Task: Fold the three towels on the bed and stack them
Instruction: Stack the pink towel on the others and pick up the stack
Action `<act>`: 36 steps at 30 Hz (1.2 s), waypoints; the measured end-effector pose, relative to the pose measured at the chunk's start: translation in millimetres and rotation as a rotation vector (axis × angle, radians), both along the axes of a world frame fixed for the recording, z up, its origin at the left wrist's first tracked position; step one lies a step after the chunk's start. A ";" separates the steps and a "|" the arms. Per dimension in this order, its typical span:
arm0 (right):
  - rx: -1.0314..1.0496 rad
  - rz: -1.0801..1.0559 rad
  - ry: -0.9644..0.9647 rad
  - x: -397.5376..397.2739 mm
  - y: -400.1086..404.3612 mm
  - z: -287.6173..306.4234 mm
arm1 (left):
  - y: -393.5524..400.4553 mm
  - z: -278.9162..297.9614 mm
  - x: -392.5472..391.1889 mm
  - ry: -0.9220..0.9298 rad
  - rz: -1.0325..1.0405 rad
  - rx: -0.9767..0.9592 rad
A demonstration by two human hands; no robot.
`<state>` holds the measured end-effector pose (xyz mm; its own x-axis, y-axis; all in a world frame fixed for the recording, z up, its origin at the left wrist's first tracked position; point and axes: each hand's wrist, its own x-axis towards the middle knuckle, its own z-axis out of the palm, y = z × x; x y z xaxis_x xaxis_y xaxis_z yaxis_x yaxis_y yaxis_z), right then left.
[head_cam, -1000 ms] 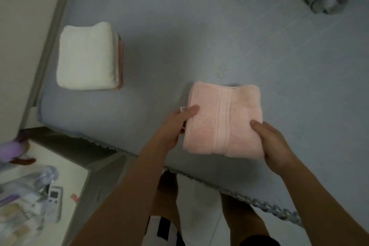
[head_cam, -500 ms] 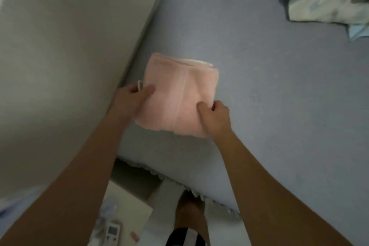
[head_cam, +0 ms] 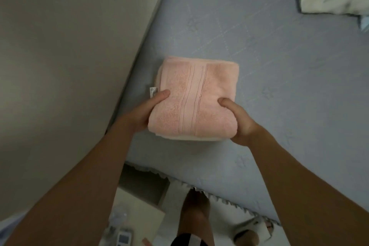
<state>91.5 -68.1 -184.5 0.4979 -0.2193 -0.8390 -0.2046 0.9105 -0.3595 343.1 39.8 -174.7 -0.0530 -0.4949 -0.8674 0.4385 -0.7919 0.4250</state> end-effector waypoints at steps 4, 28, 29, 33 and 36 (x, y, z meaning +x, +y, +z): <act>0.058 -0.057 0.040 -71.8 34.6 51.6 | 24.7 43.5 -60.5 0.030 -0.041 0.004; -0.324 -1.126 0.187 -766.3 361.2 332.9 | 95.0 322.5 -802.6 -0.029 -1.008 -0.393; -0.326 -1.174 0.188 -790.1 367.0 332.6 | 93.1 323.5 -833.0 -0.034 -1.049 -0.404; -0.346 -1.331 0.193 -884.4 379.7 332.0 | 79.2 322.4 -954.4 -0.029 -1.191 -0.414; -0.338 -1.444 0.203 -963.0 387.2 330.7 | 68.5 320.2 -1053.8 -0.013 -1.294 -0.416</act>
<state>-871.5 319.2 146.3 -0.4275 -0.6004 -0.6759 0.7039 0.2481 -0.6656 -710.7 108.3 145.5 -0.6680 -0.3207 -0.6715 -0.5208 -0.4431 0.7297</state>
